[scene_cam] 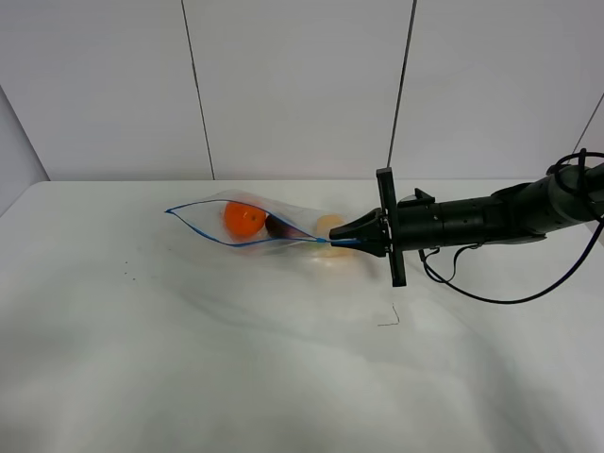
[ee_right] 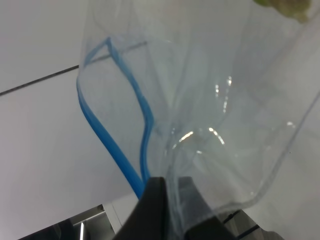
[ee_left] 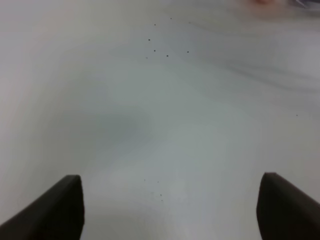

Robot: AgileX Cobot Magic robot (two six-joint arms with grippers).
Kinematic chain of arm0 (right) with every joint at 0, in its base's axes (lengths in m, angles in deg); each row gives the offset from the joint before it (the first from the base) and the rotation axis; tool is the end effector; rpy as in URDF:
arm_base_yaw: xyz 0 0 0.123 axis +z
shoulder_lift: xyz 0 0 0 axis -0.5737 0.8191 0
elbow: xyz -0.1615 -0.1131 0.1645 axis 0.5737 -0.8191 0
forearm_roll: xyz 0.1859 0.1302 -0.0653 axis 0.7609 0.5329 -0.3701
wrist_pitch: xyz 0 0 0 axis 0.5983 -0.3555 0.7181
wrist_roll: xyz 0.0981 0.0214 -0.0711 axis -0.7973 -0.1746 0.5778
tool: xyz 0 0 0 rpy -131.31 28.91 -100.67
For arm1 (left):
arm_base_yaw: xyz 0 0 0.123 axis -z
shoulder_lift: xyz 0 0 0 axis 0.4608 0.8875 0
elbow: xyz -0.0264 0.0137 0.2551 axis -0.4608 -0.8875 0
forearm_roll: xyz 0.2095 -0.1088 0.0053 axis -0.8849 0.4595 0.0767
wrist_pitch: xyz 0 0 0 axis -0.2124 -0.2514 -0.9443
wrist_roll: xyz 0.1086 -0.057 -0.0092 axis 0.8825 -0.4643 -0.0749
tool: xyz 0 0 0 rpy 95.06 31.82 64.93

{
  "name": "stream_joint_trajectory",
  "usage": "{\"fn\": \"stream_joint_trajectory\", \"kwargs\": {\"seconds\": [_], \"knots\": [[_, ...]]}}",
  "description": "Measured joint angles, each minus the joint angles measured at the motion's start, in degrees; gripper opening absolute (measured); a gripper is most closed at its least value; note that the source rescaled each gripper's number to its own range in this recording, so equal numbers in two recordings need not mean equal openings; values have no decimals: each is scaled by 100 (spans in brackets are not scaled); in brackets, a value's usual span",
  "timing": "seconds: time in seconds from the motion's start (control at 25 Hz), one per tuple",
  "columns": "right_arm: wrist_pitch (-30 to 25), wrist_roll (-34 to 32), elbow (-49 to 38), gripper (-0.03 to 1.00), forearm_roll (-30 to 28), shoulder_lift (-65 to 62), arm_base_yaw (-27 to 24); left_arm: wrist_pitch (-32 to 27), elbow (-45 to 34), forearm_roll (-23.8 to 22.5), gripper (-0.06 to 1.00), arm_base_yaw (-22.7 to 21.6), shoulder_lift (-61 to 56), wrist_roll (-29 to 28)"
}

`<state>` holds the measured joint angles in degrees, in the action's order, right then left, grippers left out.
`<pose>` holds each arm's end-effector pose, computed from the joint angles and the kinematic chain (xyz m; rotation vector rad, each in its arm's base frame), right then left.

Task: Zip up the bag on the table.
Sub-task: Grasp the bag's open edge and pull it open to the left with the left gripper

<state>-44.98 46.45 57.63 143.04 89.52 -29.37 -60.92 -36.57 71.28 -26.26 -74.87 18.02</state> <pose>0.3381 0.1487 0.1136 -0.4826 -2.4139 -1.8741 0.0378 -0.0008 0.2560 0.1071 2.0342 0.0401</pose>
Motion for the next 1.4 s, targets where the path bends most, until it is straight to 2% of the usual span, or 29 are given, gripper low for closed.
{"fn": "stream_joint_trajectory", "kwargs": {"seconds": [0.16,0.28,0.52,0.64,0.84,1.04,1.16,1.24,1.4], "knots": [[0,0,0,0,0,0,0,6,134,-164,100,0,74,-25],[0,0,0,0,0,0,0,6,553,-131,100,0,639,-150],[0,0,0,0,5,0,0,64,1557,289,100,0,2517,-819],[0,0,0,0,5,-2,0,317,1920,644,100,0,3486,-1051],[0,0,0,0,15,-6,0,1117,2069,1805,100,0,4990,-1351],[0,16,0,0,15,-8,0,1763,2069,3199,100,131,6281,-1173],[0,16,0,0,17,-8,0,2088,2069,3841,100,550,6853,-1048],[0,16,0,0,17,-8,0,2353,2069,4115,100,988,7159,-1078],[0,16,0,0,17,-8,0,3170,2069,4730,100,1912,7693,-1468]]}}
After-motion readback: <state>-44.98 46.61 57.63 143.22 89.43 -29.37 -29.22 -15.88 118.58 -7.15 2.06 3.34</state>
